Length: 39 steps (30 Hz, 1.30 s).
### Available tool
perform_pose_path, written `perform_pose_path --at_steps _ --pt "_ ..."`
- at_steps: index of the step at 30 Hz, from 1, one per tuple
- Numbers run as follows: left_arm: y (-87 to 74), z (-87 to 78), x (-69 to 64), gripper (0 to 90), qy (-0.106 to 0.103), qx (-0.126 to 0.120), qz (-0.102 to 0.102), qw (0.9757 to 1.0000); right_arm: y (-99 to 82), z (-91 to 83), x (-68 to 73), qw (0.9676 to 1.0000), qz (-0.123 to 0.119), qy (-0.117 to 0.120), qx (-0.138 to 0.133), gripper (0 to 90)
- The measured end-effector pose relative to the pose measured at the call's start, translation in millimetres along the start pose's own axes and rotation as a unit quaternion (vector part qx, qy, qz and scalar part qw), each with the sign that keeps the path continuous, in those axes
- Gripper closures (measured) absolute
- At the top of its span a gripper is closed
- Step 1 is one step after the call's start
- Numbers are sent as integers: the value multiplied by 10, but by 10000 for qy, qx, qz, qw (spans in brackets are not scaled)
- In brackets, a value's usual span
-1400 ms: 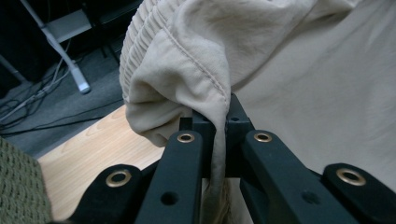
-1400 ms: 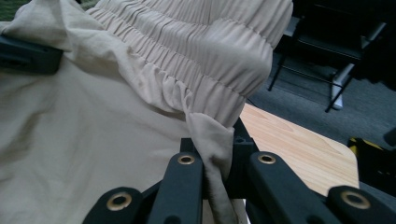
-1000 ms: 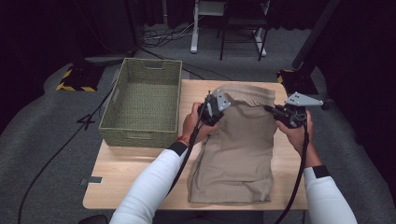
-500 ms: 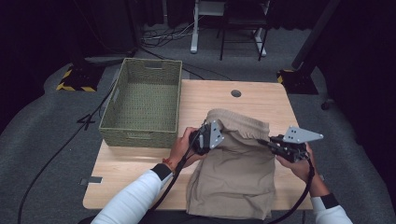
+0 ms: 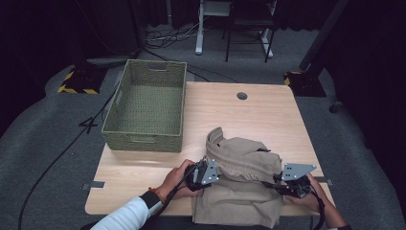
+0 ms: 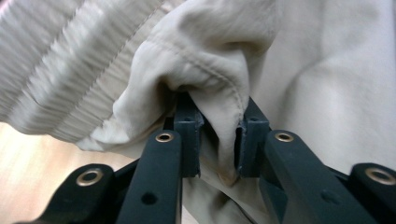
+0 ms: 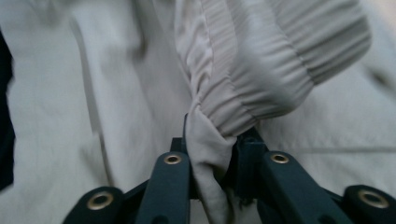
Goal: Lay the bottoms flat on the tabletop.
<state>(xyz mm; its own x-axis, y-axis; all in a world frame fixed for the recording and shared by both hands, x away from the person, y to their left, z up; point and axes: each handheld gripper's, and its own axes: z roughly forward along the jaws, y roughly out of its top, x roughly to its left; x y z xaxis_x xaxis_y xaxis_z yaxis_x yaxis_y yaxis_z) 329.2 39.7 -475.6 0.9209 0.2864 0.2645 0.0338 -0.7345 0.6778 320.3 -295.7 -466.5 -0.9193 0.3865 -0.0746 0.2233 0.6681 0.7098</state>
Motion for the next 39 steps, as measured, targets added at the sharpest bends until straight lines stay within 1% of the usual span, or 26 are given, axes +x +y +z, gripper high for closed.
perform_pose_path --at_steps 1,3,4,6,8,9,10,13,14,17,19,20,21,22,23,24,25,28,29,30,31,33,35,37,38,39 --pt "-7 5 2 743 -41 9 8 10000 -28 15 29 9999 -11 -18 126 775" --pt "-41 14 3 728 -174 103 -102 9997 -84 46 71 9997 54 3 235 753" --pt "-55 23 10 726 -190 109 -120 9997 -113 60 87 9996 89 5 282 752" --pt "-77 37 20 723 -245 130 -233 9993 -162 90 97 9993 168 13 338 748" --pt "-90 55 29 722 -236 165 -231 9993 -193 103 79 9990 354 23 277 749" --pt "-99 77 34 722 -239 191 -285 9991 -200 104 68 9988 413 41 253 754" --pt "-103 90 44 724 -249 210 -281 9991 -209 112 55 9986 487 31 207 763" --pt "-117 133 84 737 -180 208 -276 9992 -208 126 21 9983 561 -16 168 797" --pt "-123 146 112 737 -150 216 -316 9992 -208 131 10 9981 593 -30 154 799" --pt "-128 181 196 740 -49 208 -398 9990 -194 167 -45 9972 712 -194 98 811" --pt "-127 195 258 740 -60 221 -488 9985 -166 198 -79 9968 733 -306 110 809" --pt "-122 192 276 737 -48 244 -518 9983 -149 212 -87 9966 730 -366 131 790" --pt "-119 185 280 723 10 215 -544 9983 -129 219 -94 9963 689 -476 186 767" --pt "-114 169 283 691 21 213 -511 9985 -115 222 -96 9962 628 -563 212 761" --pt "-110 151 278 643 33 183 -504 9986 -105 212 -94 9963 589 -597 165 742" --pt "-106 127 278 586 55 146 -515 9985 -96 189 -90 9963 607 -610 42 707" --pt "-100 98 280 516 66 93 -602 9981 -87 156 -94 9960 635 -620 -77 664" --pt "-73 -20 321 406 -40 -212 -815 9964 -71 40 -120 9939 798 -679 -344 587" --pt "-57 -66 330 366 7 -304 -867 9958 -70 5 -130 9931 839 -702 -419 572" --pt "-35 -115 341 309 61 -360 -901 9953 -67 -29 -133 9922 860 -754 -495 542" --pt "-15 -159 355 279 67 -478 -951 9943 -59 -57 -137 9914 885 -792 -553 501" --pt "24 -232 384 249 2 -655 -1031 9925 -30 -123 -145 9905 906 -774 -682 474" --pt "59 -272 414 234 79 -701 -1030 9922 22 -212 -153 9891 880 -763 -899 455" --pt "78 -274 455 215 21 -724 -1182 9903 98 -299 -177 9877 855 -784 -1048 436" --pt "87 -267 474 199 39 -683 -1232 9900 146 -329 -199 9873 837 -849 -1055 427" --pt "91 -257 492 185 43 -688 -1302 9891 203 -347 -226 9868 811 -942 -1039 412"
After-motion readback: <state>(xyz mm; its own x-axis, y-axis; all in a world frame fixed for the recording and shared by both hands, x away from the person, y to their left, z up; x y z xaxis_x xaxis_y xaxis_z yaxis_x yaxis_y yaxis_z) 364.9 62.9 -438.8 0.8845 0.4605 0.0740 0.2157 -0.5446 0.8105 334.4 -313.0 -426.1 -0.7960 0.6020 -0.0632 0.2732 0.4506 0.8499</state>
